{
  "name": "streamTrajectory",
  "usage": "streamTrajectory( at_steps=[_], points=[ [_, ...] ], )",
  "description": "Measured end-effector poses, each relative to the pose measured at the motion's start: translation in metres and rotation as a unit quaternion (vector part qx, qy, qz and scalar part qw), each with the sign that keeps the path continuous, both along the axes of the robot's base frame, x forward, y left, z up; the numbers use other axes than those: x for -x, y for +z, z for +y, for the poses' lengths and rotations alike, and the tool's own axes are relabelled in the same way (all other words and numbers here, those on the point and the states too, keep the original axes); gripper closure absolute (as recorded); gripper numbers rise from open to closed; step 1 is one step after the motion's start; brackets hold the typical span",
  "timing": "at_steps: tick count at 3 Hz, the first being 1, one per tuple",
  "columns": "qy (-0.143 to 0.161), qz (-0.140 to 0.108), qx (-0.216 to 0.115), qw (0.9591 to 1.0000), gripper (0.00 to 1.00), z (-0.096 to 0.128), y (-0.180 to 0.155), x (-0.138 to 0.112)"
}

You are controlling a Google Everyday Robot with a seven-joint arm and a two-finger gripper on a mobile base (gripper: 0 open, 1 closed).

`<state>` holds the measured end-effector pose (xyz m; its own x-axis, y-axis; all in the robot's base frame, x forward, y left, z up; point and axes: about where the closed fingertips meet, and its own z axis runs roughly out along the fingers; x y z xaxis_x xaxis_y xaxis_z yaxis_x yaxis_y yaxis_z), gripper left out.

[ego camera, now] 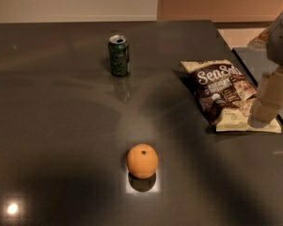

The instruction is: Move brown chip bag near orange

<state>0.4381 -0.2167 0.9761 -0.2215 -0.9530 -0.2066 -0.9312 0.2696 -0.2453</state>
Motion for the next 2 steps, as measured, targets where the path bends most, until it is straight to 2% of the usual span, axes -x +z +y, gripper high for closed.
streamTrajectory(
  at_steps=[1,2],
  points=[
    [0.000,0.000,0.000,1.0000,0.00,0.000,0.000,0.000],
    [-0.020,0.000,0.001,0.9998,0.00,0.000,0.000,-0.010]
  ],
)
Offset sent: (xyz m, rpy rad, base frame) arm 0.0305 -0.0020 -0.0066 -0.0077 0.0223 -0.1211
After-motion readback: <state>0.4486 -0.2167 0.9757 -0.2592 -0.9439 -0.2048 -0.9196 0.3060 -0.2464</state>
